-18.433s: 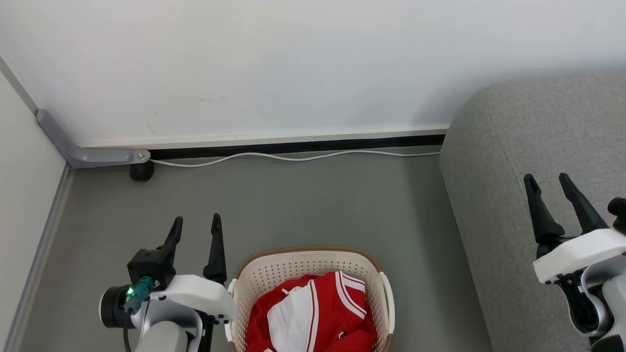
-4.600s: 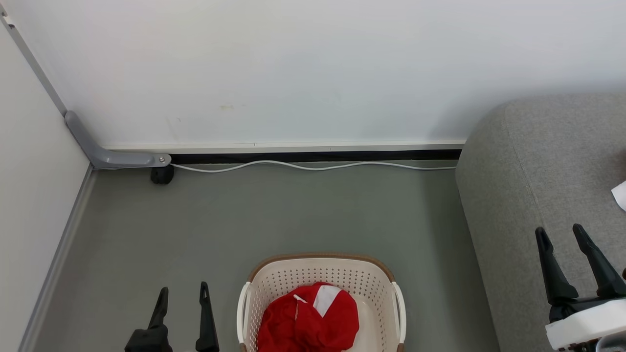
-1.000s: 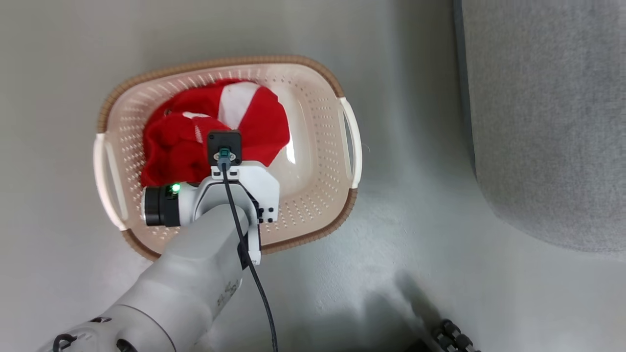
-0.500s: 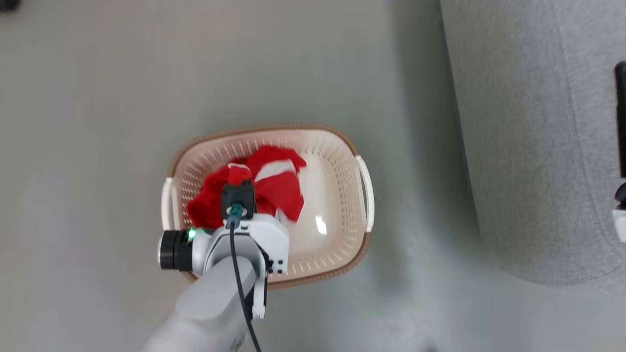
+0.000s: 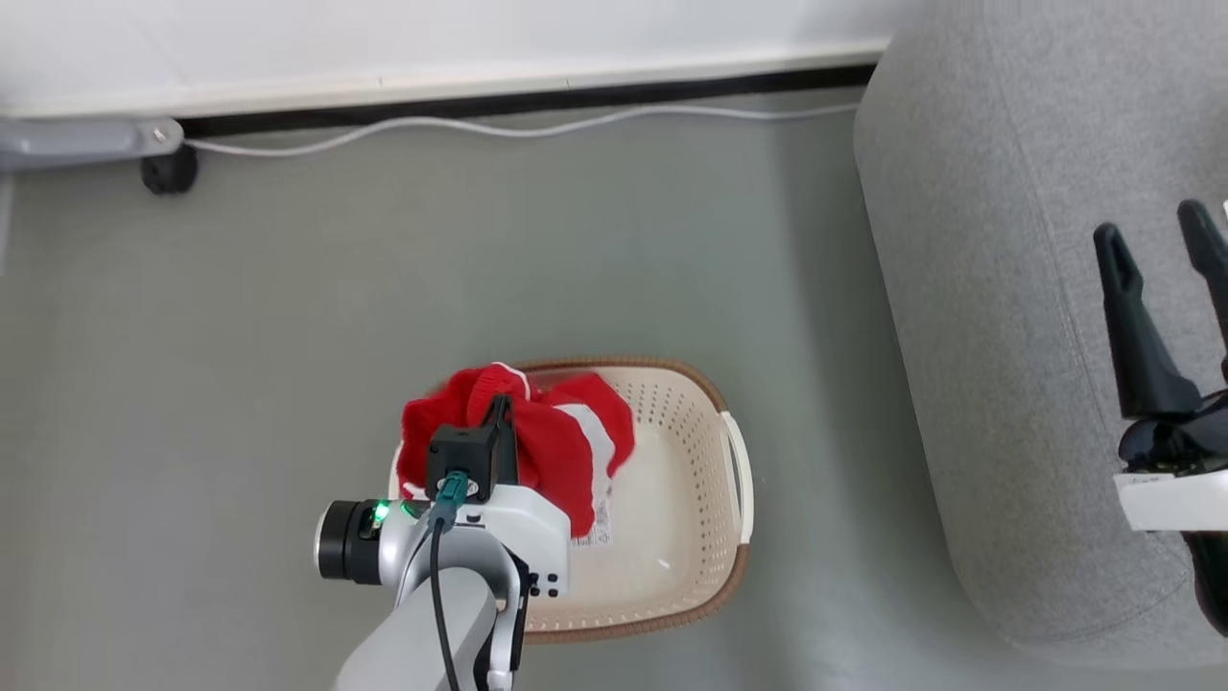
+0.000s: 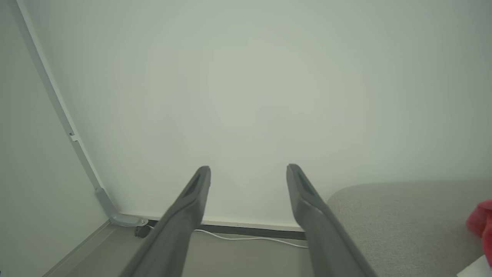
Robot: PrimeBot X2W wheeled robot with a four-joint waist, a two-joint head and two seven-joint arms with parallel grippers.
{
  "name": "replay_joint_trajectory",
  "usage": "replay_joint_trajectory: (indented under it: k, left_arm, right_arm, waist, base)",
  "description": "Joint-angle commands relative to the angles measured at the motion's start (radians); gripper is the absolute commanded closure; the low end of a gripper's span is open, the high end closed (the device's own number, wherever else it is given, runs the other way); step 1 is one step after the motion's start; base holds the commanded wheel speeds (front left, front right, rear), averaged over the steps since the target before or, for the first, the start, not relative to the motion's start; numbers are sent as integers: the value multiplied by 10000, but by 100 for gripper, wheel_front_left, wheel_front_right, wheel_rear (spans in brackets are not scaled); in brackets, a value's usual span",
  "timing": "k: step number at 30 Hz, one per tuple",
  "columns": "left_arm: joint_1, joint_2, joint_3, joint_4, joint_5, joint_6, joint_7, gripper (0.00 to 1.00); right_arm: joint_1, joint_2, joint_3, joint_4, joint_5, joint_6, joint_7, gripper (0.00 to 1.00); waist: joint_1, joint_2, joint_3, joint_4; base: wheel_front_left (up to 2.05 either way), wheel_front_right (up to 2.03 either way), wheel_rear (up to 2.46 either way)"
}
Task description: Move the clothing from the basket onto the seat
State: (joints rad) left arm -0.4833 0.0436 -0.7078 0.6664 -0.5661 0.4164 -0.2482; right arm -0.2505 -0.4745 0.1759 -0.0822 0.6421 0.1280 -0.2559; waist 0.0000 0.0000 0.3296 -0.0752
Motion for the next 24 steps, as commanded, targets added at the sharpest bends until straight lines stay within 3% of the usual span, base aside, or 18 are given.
replay_joint_trajectory:
  k: [1,12,24]
  left_arm:
    - [92,66,383,-295,188,-79,-135,100]
    - [848,66,1600,-1755,1937,-1160,-135,100]
    - [654,232,2036,-3593,2979,-2216,-135,100]
  right_arm:
    - [234,-189,133,-144,-112,27,-59,0]
    - [759,541,374,725,-656,27,-59,0]
    - [959,1149,547,1392,-1037,27,-59,0]
  waist:
    - [0,0,-442,191]
    - [0,0,-1765,663]
    - [0,0,-2542,729]
  base:
    - [0,0,0]
    - [0,0,0]
    - [0,0,0]
